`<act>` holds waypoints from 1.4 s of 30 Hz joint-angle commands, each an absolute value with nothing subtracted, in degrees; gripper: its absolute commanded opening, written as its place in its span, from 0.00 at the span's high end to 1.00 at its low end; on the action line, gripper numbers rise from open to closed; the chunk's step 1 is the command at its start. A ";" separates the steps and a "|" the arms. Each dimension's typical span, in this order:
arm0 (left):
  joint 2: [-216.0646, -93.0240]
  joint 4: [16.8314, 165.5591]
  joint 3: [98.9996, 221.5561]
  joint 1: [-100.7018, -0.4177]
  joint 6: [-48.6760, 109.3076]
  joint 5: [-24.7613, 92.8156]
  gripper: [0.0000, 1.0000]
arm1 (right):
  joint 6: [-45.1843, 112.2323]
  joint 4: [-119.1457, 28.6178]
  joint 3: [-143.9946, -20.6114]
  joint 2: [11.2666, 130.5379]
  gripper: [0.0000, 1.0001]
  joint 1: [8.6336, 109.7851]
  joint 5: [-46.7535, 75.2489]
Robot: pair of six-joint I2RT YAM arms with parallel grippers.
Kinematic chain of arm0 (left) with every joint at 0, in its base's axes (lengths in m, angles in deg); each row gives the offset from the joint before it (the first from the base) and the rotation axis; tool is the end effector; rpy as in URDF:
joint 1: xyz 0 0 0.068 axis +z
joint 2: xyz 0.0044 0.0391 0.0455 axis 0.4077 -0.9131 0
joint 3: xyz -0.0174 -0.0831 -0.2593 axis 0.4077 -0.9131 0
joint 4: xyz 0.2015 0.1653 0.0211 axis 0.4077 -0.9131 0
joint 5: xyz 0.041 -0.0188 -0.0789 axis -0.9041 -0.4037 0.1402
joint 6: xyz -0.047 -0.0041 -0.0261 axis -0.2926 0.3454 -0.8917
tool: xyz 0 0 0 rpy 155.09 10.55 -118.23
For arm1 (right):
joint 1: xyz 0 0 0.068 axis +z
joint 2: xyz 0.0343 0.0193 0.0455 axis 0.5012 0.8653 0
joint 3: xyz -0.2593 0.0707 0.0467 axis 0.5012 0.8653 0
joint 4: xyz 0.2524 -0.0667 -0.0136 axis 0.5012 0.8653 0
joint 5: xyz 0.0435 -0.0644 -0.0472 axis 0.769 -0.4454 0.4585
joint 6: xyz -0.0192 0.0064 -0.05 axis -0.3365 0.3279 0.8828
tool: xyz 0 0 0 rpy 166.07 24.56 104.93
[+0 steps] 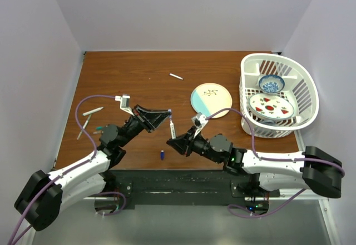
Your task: Insert the pens into the pen caps
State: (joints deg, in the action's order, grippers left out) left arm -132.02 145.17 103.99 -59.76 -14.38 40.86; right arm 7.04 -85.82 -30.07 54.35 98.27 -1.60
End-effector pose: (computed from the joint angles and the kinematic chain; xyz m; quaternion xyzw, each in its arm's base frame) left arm 0.1528 -0.1212 0.2600 0.0025 0.5850 -0.6336 0.5063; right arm 0.0938 0.2206 0.2336 -0.1658 0.6947 0.5082 0.4813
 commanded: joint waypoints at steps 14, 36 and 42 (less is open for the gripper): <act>-129.94 147.89 103.14 -59.83 -14.18 39.22 1.00 | 7.47 -88.57 -33.91 57.06 1.00 98.29 -3.85; -128.09 144.64 103.93 -59.83 -13.30 38.95 1.00 | 6.15 -87.87 -33.83 57.15 1.00 98.20 -3.50; -128.53 145.78 102.88 -59.74 -13.74 39.65 1.00 | 6.24 -87.96 -34.00 56.88 1.00 98.29 -4.20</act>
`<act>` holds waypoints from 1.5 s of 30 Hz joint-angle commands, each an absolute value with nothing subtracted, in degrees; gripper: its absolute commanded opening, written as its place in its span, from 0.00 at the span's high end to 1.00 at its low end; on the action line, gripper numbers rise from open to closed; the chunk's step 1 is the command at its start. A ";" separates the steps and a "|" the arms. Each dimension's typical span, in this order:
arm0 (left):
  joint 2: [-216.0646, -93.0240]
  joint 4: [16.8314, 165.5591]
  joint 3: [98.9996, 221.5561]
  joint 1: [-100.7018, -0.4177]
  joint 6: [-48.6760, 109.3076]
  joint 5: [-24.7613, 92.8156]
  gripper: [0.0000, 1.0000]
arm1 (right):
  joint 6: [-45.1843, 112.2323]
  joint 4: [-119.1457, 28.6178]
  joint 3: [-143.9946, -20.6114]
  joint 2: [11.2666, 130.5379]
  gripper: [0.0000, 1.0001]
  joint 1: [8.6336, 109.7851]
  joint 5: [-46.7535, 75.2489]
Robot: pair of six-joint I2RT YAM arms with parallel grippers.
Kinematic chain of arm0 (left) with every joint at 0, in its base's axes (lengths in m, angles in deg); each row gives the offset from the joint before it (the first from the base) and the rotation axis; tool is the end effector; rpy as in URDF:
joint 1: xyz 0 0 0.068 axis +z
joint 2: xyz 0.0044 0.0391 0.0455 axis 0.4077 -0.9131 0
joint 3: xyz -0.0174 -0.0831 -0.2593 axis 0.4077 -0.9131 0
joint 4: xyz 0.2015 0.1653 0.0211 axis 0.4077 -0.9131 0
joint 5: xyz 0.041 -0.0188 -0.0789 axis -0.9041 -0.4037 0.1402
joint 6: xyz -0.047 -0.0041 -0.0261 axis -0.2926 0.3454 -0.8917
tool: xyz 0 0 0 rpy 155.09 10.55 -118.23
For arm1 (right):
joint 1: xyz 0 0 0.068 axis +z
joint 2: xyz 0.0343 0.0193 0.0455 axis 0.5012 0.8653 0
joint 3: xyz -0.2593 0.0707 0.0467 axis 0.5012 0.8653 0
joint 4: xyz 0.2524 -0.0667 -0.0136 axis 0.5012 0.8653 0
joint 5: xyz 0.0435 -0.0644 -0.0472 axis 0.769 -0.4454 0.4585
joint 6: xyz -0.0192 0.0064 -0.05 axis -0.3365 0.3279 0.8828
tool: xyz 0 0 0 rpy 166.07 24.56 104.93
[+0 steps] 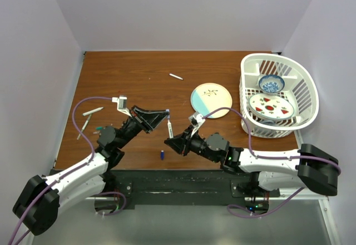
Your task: Insert the pens into the pen caps
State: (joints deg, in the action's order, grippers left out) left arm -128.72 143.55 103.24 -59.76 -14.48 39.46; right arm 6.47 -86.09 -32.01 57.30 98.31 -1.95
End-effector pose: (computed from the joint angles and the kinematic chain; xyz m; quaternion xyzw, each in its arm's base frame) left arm 0.1467 -0.1158 0.2626 -0.0061 0.5777 -0.6329 0.5155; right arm 0.0976 0.2302 0.2338 -0.1622 0.7001 0.5055 0.4775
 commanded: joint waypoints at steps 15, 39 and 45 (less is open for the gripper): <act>-130.12 150.09 99.27 -60.53 -15.32 41.41 1.00 | 10.46 -83.39 -39.18 56.71 1.00 98.29 -10.52; -121.50 126.97 115.17 -61.15 0.58 57.92 0.20 | 21.19 -72.85 -39.80 45.99 1.00 98.02 11.43; -122.03 123.74 120.17 -61.15 3.04 65.49 0.18 | 19.60 -72.22 -40.24 45.81 1.00 98.02 15.22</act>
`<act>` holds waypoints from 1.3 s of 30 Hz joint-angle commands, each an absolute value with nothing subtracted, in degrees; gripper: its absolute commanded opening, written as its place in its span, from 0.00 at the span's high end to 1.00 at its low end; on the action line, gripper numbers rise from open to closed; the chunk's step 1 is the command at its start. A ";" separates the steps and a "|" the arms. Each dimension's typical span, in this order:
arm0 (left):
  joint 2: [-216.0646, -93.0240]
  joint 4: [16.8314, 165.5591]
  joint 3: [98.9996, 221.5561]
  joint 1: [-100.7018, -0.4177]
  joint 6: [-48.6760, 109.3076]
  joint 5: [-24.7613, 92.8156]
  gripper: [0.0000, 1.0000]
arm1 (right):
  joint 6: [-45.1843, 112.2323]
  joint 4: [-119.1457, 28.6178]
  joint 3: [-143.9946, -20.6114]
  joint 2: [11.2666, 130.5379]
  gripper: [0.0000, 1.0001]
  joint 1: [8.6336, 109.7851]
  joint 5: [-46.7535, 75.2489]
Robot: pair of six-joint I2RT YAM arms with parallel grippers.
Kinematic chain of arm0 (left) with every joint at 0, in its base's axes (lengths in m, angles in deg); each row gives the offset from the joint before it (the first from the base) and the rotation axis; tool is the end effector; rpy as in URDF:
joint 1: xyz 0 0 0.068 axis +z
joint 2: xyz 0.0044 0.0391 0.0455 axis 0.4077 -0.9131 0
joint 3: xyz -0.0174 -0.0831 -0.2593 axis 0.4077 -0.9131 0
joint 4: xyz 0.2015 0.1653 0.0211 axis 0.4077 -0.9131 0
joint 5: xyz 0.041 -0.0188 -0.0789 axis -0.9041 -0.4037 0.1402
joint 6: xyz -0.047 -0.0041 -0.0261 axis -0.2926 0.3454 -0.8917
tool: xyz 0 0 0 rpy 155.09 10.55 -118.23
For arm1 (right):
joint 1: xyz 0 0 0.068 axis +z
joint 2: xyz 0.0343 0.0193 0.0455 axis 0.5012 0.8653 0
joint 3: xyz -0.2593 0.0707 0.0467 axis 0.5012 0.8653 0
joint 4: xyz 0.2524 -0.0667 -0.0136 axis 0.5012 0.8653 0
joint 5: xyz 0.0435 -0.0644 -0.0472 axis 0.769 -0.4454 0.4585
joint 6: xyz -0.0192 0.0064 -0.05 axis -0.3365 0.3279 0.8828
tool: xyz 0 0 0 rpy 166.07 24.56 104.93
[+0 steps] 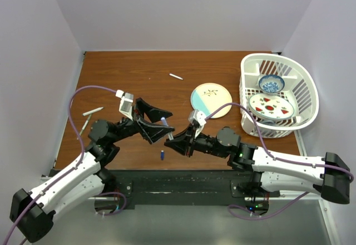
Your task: Insert the pens into the pen caps
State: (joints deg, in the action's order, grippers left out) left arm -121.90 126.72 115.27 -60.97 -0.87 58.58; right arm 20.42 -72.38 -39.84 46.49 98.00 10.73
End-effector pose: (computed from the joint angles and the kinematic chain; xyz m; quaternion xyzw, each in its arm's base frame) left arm 0.1279 -0.1202 0.3237 0.2065 0.5475 -0.6308 0.5097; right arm 0.0852 0.2168 0.2971 -0.3036 0.6177 0.5208 0.5051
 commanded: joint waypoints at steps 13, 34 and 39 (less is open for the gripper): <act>-120.62 118.36 123.53 -61.06 4.01 62.86 0.34 | 18.63 -72.05 -39.80 43.70 1.00 98.11 15.49; -119.57 117.66 122.74 -61.06 1.38 58.46 0.41 | 18.72 -72.14 -37.96 41.76 1.00 98.02 12.67; -119.22 117.30 122.56 -61.15 1.55 57.76 0.46 | 18.54 -72.31 -37.61 41.68 1.00 98.02 12.41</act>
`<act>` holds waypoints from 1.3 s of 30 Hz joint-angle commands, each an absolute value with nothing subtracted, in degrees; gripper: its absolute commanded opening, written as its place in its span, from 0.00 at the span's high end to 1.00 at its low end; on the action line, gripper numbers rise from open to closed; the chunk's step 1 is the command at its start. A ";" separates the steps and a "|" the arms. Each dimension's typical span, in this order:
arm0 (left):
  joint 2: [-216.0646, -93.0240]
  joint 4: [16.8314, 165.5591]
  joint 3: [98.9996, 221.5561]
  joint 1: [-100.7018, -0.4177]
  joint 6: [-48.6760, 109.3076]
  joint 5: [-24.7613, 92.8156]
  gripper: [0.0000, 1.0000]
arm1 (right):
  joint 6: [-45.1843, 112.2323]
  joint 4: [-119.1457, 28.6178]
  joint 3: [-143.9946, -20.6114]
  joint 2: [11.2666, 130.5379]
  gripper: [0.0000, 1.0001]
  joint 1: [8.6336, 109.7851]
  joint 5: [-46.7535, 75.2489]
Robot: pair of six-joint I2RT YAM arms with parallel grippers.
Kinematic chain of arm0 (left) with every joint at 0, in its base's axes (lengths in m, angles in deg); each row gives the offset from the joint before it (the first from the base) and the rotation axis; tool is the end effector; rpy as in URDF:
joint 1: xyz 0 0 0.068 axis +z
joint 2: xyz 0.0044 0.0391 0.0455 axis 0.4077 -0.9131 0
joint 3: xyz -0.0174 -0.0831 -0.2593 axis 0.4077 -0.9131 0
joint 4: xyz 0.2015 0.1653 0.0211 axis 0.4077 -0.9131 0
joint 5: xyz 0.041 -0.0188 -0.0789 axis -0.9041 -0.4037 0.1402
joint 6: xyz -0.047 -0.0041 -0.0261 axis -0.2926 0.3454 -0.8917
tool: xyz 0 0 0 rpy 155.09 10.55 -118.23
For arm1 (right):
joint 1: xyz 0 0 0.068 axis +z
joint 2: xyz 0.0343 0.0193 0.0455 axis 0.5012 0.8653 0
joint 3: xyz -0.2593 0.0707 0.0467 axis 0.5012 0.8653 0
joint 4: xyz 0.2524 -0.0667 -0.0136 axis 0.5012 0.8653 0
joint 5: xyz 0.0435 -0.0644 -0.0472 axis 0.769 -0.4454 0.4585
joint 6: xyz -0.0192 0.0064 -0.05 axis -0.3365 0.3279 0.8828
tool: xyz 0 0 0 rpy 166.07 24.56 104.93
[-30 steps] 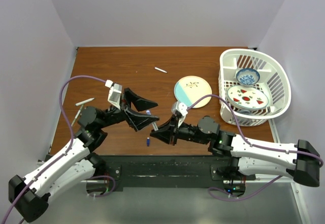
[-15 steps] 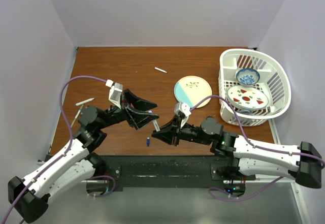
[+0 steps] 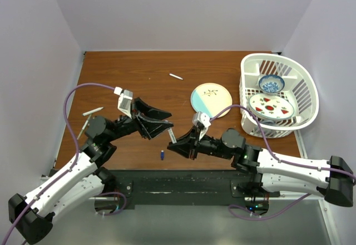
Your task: Insert the pens into the pen caps
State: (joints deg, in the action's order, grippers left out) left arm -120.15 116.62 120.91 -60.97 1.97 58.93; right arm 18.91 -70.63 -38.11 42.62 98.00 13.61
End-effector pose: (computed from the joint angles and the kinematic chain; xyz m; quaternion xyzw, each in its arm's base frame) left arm 0.1240 -0.1175 0.3456 0.2181 0.5603 -0.6151 0.5100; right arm 0.0785 0.2051 0.2969 -0.3110 0.6113 0.5406 0.4871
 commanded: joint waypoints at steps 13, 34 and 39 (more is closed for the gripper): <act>-119.65 119.23 119.84 -61.15 -0.72 59.69 0.95 | 18.98 -71.96 -38.91 41.06 1.00 98.02 8.46; -122.82 117.22 110.70 -61.06 -3.11 55.03 1.00 | 29.88 -59.32 -56.93 49.32 1.00 98.02 -8.76; -122.56 121.07 107.36 -61.15 -3.28 56.35 1.00 | 30.93 -59.48 -59.32 51.52 1.00 98.02 -9.57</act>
